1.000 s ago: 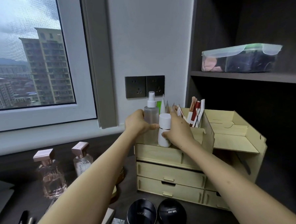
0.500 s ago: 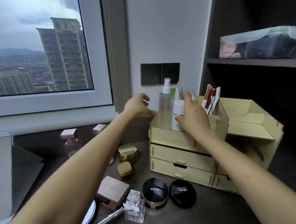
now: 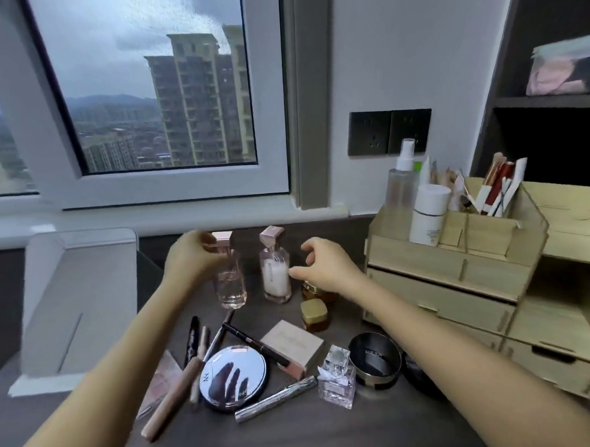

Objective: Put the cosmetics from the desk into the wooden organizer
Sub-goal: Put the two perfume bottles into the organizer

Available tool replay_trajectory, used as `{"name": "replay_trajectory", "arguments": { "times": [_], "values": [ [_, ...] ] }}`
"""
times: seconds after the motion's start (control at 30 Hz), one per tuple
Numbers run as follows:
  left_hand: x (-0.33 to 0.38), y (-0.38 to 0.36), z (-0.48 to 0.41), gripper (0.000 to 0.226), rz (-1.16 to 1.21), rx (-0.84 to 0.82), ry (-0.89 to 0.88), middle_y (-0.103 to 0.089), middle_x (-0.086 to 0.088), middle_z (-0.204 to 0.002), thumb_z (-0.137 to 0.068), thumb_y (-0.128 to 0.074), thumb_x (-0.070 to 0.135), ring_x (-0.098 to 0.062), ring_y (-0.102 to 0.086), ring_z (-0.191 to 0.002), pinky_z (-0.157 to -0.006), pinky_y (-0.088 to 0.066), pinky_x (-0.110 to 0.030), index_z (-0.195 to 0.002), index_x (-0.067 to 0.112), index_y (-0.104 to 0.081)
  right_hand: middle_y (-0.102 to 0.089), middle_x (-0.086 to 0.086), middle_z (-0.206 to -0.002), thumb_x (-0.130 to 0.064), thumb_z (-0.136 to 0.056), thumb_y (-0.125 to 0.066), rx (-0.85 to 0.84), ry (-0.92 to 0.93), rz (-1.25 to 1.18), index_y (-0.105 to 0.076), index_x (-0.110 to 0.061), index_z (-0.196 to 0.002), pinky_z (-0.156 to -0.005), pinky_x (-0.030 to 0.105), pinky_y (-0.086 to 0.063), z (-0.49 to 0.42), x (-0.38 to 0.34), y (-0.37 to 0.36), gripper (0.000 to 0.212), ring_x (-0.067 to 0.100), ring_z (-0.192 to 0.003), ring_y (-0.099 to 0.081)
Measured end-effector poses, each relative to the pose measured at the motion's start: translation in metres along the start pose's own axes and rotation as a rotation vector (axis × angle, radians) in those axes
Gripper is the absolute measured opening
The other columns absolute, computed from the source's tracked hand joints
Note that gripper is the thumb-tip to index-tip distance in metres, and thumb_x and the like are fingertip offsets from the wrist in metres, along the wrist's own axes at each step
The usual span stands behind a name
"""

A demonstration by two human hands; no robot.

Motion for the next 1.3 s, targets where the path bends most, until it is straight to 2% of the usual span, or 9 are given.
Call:
{"name": "replay_trajectory", "arguments": {
  "times": [0.23, 0.37, 0.53, 0.77, 0.87, 1.03, 1.1, 1.2, 1.3],
  "values": [
    [-0.045, -0.032, -0.011, 0.073, 0.012, 0.014, 0.201, -0.060, -0.021, -0.120, -0.069, -0.077, 0.034, -0.035, -0.055, -0.112, -0.087, -0.044, -0.037, -0.123, -0.005, -0.048, -0.053, 0.012, -0.131, -0.029, -0.077, -0.073, -0.057, -0.151, 0.056, -0.042, -0.007, -0.129, -0.093, 0.039, -0.048, -0.060, -0.008, -0.047, 0.063, 0.030, -0.117, -0.053],
    [-0.047, -0.052, -0.016, 0.070, 0.077, 0.050, 0.219, -0.062, -0.021, -0.111, -0.065, -0.080, 0.037, -0.036, -0.059, -0.103, -0.075, -0.044, -0.034, -0.111, -0.004, -0.047, -0.061, 0.010, -0.119, -0.028, -0.078, -0.073, -0.005, -0.146, 0.095, -0.053, -0.009, -0.117, -0.086, 0.035, -0.050, -0.073, -0.004, -0.060, 0.048, 0.027, -0.109, -0.059],
    [-0.044, -0.070, -0.019, 0.067, 0.066, 0.099, 0.238, -0.060, -0.023, -0.111, -0.065, -0.079, 0.037, -0.040, -0.059, -0.102, -0.077, -0.047, -0.038, -0.106, -0.002, -0.044, -0.064, 0.009, -0.116, -0.025, -0.076, -0.074, 0.090, -0.083, 0.008, -0.058, -0.009, -0.110, -0.085, 0.031, -0.045, -0.064, 0.001, -0.056, 0.041, 0.026, -0.110, -0.058],
    [-0.046, -0.078, -0.019, 0.056, 0.034, 0.201, 0.176, -0.064, -0.026, -0.100, -0.067, -0.077, 0.035, -0.042, -0.062, -0.092, -0.068, -0.044, -0.038, -0.095, -0.003, -0.047, -0.066, -0.009, -0.089, -0.024, -0.070, -0.078, 0.303, 0.076, -0.302, -0.062, -0.021, -0.089, -0.063, 0.025, -0.053, -0.009, -0.015, 0.022, 0.025, 0.011, -0.084, -0.064],
    [-0.033, -0.076, -0.019, 0.056, 0.037, 0.209, 0.154, -0.066, -0.025, -0.097, -0.065, -0.077, 0.037, -0.041, -0.063, -0.091, -0.068, -0.044, -0.038, -0.092, -0.003, -0.048, -0.064, -0.012, -0.083, -0.027, -0.071, -0.078, 0.413, 0.114, -0.363, -0.059, -0.028, -0.085, -0.053, 0.018, -0.046, 0.016, -0.017, 0.080, 0.024, 0.005, -0.073, -0.062],
    [0.017, -0.058, -0.023, 0.057, 0.069, 0.197, 0.051, -0.070, -0.018, -0.092, -0.062, -0.076, 0.045, -0.037, -0.065, -0.087, -0.064, -0.042, -0.031, -0.090, 0.000, -0.057, -0.066, -0.010, -0.074, -0.027, -0.066, -0.080, 0.669, 0.110, -0.388, -0.061, -0.030, -0.077, -0.049, 0.013, -0.043, 0.039, 0.003, 0.167, 0.022, -0.002, -0.058, -0.059],
    [0.041, -0.053, -0.019, 0.051, 0.088, 0.182, -0.027, -0.069, -0.014, -0.087, -0.062, -0.076, 0.048, -0.035, -0.065, -0.082, -0.061, -0.039, -0.030, -0.082, 0.006, -0.055, -0.065, -0.010, -0.074, -0.027, -0.065, -0.081, 0.717, 0.082, -0.337, -0.061, -0.029, -0.077, -0.052, 0.020, -0.046, 0.039, 0.017, 0.185, 0.023, 0.004, -0.060, -0.059],
    [0.076, -0.051, -0.009, 0.050, 0.128, 0.141, -0.097, -0.065, -0.008, -0.080, -0.062, -0.075, 0.051, -0.031, -0.064, -0.079, -0.058, -0.039, -0.030, -0.082, 0.008, -0.057, -0.063, -0.007, -0.075, -0.027, -0.066, -0.080, 0.715, 0.027, -0.232, -0.062, -0.025, -0.082, -0.060, 0.035, -0.051, 0.033, 0.039, 0.190, 0.025, 0.016, -0.066, -0.058],
    [0.105, -0.052, 0.003, 0.056, 0.171, 0.113, -0.146, -0.063, -0.005, -0.078, -0.061, -0.074, 0.053, -0.024, -0.060, -0.073, -0.053, -0.035, -0.028, -0.087, 0.006, -0.058, -0.062, -0.011, -0.078, -0.027, -0.069, -0.080, 0.638, -0.020, -0.166, -0.062, -0.022, -0.085, -0.061, 0.033, -0.053, 0.025, 0.055, 0.178, 0.024, 0.010, -0.070, -0.061]
  ]
}}
Point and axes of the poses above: each hand's wrist, its own z-axis away from the middle knuckle, its own y-axis out of the back of the hand, x = y × z, the point moved 2 cm from there along -z, towards the middle knuckle
